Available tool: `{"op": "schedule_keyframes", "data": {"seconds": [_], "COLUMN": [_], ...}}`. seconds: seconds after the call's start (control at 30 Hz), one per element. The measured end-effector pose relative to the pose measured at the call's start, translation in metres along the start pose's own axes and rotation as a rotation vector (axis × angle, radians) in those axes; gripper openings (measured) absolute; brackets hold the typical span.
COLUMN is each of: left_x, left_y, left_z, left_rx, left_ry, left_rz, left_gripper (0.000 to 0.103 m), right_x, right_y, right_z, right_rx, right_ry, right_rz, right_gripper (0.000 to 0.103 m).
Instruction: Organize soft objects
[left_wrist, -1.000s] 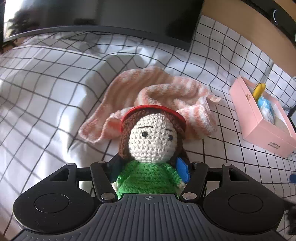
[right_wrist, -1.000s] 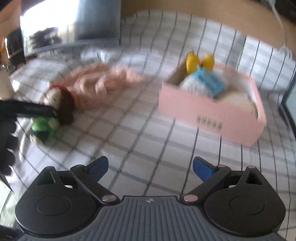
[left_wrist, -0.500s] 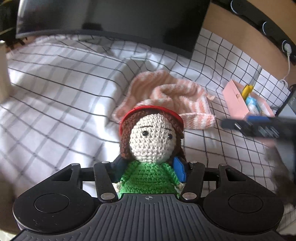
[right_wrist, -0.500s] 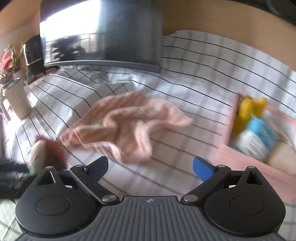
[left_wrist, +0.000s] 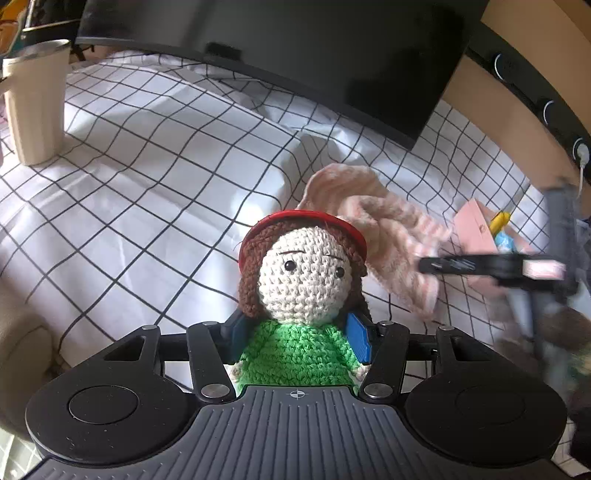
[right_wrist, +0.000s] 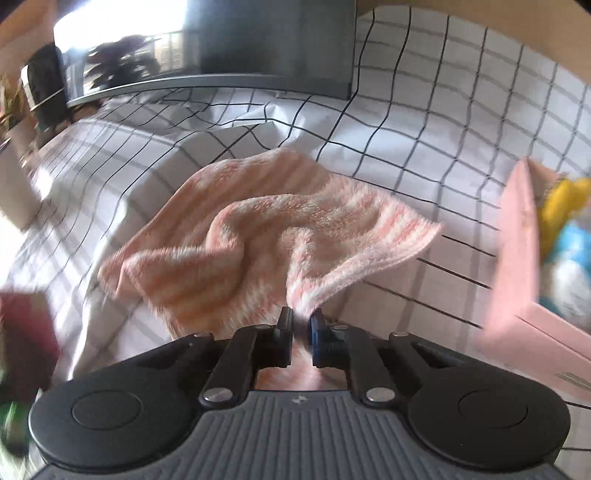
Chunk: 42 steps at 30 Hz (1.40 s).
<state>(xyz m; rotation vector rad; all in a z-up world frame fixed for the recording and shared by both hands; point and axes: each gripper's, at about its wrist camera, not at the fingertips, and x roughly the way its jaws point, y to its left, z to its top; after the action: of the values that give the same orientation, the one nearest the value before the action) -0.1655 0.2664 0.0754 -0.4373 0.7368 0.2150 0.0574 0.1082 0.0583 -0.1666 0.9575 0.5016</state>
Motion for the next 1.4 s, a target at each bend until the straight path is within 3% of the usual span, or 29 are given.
{"op": "schedule_keyframes", "data": {"seconds": [0.17, 0.3, 0.37, 0.43, 0.47, 0.67, 0.8, 0.9, 0.97, 1.03, 1.13, 1.27, 1.33, 1.4], "left_x": [0.012, 0.019, 0.022, 0.023, 0.023, 0.012, -0.001, -0.010, -0.014, -0.017, -0.017, -0.014, -0.012, -0.009], "left_y": [0.008, 0.008, 0.008, 0.008, 0.009, 0.024, 0.033, 0.040, 0.045, 0.051, 0.060, 0.067, 0.068, 0.065], "left_z": [-0.002, 0.002, 0.006, 0.011, 0.013, 0.022, 0.023, 0.020, 0.015, 0.010, 0.004, 0.002, 0.004, 0.007], "left_rx": [-0.044, -0.043, -0.042, -0.043, -0.045, -0.057, -0.079, -0.092, -0.104, -0.116, -0.145, -0.169, -0.179, -0.180], "left_ry": [0.018, 0.034, 0.037, 0.037, 0.033, 0.024, 0.000, -0.004, -0.002, 0.003, 0.006, 0.003, 0.002, 0.001], "left_rz": [-0.020, -0.041, -0.043, -0.031, -0.026, -0.044, -0.036, -0.020, -0.006, 0.004, 0.019, 0.024, 0.016, 0.002], "left_gripper": [0.059, 0.059, 0.059, 0.059, 0.059, 0.059, 0.059, 0.059, 0.059, 0.059, 0.059, 0.059, 0.059, 0.059], "right_x": [-0.054, -0.071, -0.072, -0.069, -0.067, -0.048, -0.020, 0.007, 0.012, 0.011, -0.002, -0.044, -0.067, -0.082], "right_y": [-0.028, -0.039, -0.036, -0.023, -0.013, 0.066, 0.099, 0.114, 0.115, 0.111, 0.105, 0.103, 0.103, 0.097], "right_z": [-0.020, -0.027, -0.031, -0.036, -0.038, -0.044, -0.032, -0.028, -0.028, -0.025, -0.029, -0.035, -0.033, -0.023], "right_rx": [0.024, 0.048, 0.040, -0.002, -0.035, -0.382, -0.467, -0.523, -0.522, -0.503, -0.494, -0.468, -0.480, -0.473], "right_ry": [-0.041, -0.057, -0.049, -0.056, -0.066, -0.122, -0.101, -0.056, -0.049, -0.031, -0.009, 0.012, -0.021, -0.077], "right_rz": [-0.033, -0.066, -0.064, -0.077, -0.085, -0.112, -0.052, -0.108, -0.124, -0.126, -0.126, 0.021, 0.049, 0.019], "right_gripper": [0.006, 0.007, 0.017, 0.045, 0.049, 0.051, 0.051, 0.047, 0.033, 0.006, 0.005, 0.005, 0.005, 0.005]}}
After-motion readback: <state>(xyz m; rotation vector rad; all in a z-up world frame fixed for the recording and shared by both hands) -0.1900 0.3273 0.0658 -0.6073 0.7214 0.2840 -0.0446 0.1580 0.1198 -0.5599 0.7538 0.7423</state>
